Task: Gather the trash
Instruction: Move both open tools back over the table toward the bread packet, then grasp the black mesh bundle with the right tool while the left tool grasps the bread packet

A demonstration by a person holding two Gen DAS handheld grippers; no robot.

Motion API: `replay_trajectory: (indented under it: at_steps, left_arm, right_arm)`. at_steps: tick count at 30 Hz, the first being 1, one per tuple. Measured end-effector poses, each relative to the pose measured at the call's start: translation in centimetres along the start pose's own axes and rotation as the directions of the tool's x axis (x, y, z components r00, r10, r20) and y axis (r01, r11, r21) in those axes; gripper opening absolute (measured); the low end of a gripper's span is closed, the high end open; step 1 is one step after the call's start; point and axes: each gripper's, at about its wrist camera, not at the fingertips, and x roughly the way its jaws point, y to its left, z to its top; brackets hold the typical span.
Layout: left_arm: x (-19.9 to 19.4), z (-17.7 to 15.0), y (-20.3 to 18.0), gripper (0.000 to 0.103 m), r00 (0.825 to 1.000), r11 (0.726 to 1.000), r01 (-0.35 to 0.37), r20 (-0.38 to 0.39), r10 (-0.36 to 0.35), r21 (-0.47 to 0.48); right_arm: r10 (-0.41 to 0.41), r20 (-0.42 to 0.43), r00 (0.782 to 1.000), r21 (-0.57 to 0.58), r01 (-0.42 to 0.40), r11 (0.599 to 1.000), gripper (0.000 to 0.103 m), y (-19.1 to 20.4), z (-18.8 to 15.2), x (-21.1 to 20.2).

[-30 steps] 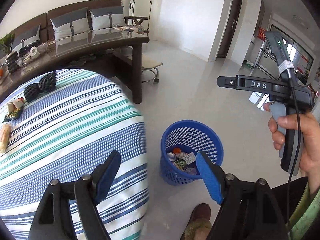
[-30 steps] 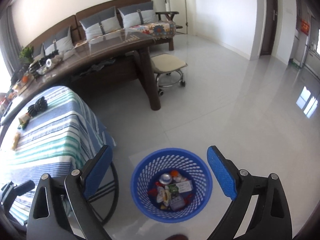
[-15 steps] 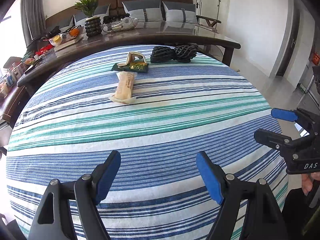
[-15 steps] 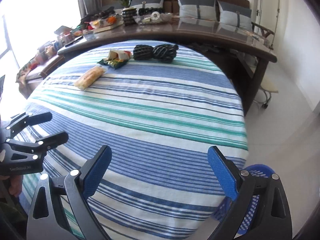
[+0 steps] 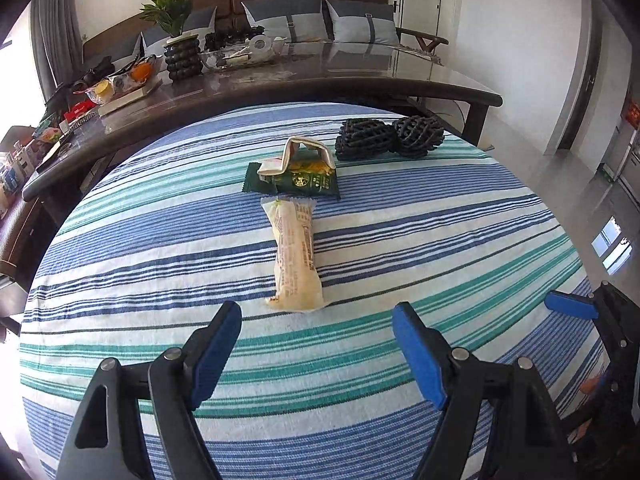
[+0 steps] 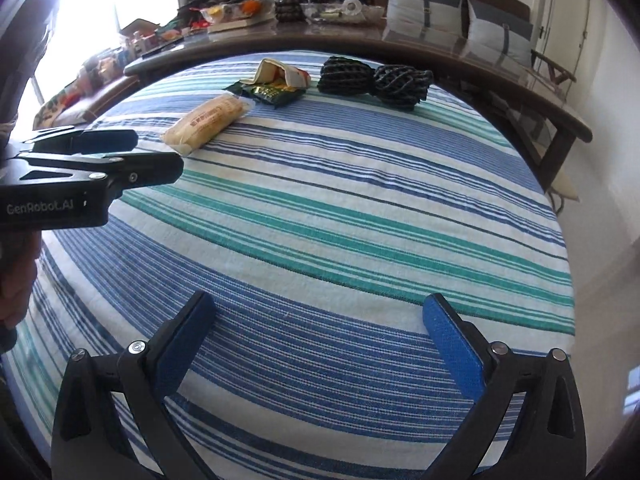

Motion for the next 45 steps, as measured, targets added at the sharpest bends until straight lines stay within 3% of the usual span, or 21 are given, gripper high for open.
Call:
replay_trajectory:
  at_steps: [5, 9, 10, 11, 12, 17, 25, 28, 30, 31, 37, 39, 41, 45]
  left_arm:
    - [4.1, 2.2, 1.1, 0.080, 0.998, 1.000, 0.000, -0.060, -0.002, -0.025]
    - [4.9, 2.8, 1.6, 0.074, 0.999, 1.000, -0.022, -0.035, 0.021, -0.012]
    - [4.9, 2.9, 1.8, 0.064, 0.999, 1.000, -0.020, -0.028, 0.020, -0.007]
    - [5.0, 2.9, 2.0, 0.033, 0.999, 1.000, -0.013, -0.038, 0.013, -0.003]
    - [4.8, 3.0, 2.3, 0.023, 0.999, 1.000, 0.011, -0.035, -0.011, -0.011]
    - [1.6, 1.8, 4.5, 0.022, 1.000, 0.998, -0.007, 0.001, 0.007, -0.067]
    - [-2.3, -3.2, 8.6, 0.022, 1.000, 0.983, -0.021, 0.018, 0.025, -0.185]
    - [-1.6, -3.9, 8.9, 0.028, 1.000, 0.977, -0.007, 0.000, 0.007, -0.211]
    - [-1.2, -3.9, 8.8, 0.059, 1.000, 0.974, 0.006, -0.007, -0.008, -0.226]
    - [-1.2, -3.9, 8.6, 0.062, 1.000, 0.975, 0.003, 0.002, -0.002, -0.221]
    - [-0.6, -4.1, 7.2, 0.066, 0.996, 0.988, -0.091, -0.012, 0.090, -0.121]
    - [-0.5, -4.2, 7.2, 0.076, 0.995, 0.988, -0.096, -0.019, 0.095, -0.124]
    - [-0.4, -4.3, 7.5, 0.077, 0.996, 0.987, -0.092, -0.021, 0.090, -0.134]
    - [-0.4, -4.2, 7.3, 0.081, 0.995, 0.988, -0.095, -0.025, 0.093, -0.124]
  right_arm:
    - [0.001, 0.000, 1.000, 0.000, -0.001, 1.000, 0.103, 0.0, 0.0, 0.0]
    - [0.001, 0.000, 1.000, 0.000, -0.001, 1.000, 0.103, 0.0, 0.0, 0.0]
    - [0.001, 0.000, 1.000, -0.001, -0.001, 1.000, 0.103, 0.0, 0.0, 0.0]
    - [0.001, 0.000, 1.000, -0.001, -0.001, 1.000, 0.103, 0.0, 0.0, 0.0]
    - [0.001, 0.000, 1.000, -0.001, -0.001, 1.000, 0.103, 0.0, 0.0, 0.0]
    - [0.000, 0.000, 1.000, 0.000, 0.000, 1.000, 0.103, 0.0, 0.0, 0.0]
    - [0.000, 0.000, 1.000, 0.000, 0.000, 1.000, 0.103, 0.0, 0.0, 0.0]
    - [0.001, 0.000, 1.000, 0.000, -0.001, 1.000, 0.103, 0.0, 0.0, 0.0]
    - [0.000, 0.000, 1.000, 0.000, 0.000, 1.000, 0.103, 0.0, 0.0, 0.0]
    - [0.000, 0.000, 1.000, 0.000, 0.000, 1.000, 0.103, 0.0, 0.0, 0.0]
    - [0.003, 0.000, 1.000, -0.003, -0.003, 1.000, 0.103, 0.2, 0.1, 0.1]
    - [0.010, -0.006, 1.000, -0.011, -0.010, 1.000, 0.103, 0.2, 0.1, 0.2]
    - [0.027, -0.013, 1.000, -0.021, -0.027, 0.999, 0.102, -0.2, 0.4, 0.1]
    - [0.026, 0.081, 0.996, 0.009, -0.026, 1.000, 0.102, -3.2, 2.8, -0.9]
